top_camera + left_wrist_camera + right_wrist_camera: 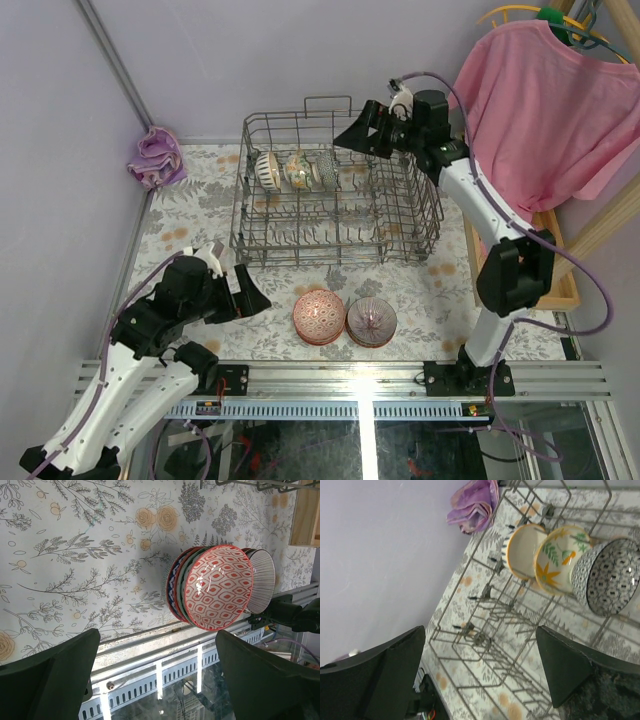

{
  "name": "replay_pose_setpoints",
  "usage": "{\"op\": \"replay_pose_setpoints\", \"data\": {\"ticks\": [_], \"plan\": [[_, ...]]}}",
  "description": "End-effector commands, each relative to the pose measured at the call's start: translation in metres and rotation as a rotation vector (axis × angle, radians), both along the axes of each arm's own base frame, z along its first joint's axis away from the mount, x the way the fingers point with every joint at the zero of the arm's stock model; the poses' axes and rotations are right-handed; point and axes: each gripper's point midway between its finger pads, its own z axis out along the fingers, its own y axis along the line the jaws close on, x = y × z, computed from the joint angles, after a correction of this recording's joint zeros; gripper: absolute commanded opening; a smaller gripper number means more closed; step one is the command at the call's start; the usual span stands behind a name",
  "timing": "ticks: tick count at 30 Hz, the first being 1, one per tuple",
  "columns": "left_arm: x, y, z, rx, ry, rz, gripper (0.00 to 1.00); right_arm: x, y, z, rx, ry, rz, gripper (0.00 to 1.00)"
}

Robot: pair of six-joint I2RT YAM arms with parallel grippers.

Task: Load the bowls into the dish rack
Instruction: Place the bowl in the dish rack.

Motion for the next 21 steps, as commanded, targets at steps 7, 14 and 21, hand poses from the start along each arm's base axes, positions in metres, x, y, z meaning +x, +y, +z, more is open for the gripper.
{"op": "replay_pose_setpoints", "data": {"ticks": [7, 14, 21], "plan": [[-0.008, 0.001, 0.016, -0.009, -0.014, -0.023, 1.0, -0.1, -0.029, 0.036, -0.009, -0.073, 0.039, 1.0], [-0.013, 0.003, 0.022, -0.014, -0.022, -0.033, 1.0, -0.163, -0.052, 0.031, -0.03, -0.058, 0.047, 1.0], [-0.02, -0.001, 0.026, -0.045, -0.023, -0.059, 1.0, -0.222, -0.074, -0.006, -0.062, 0.015, 0.035, 1.0]]}}
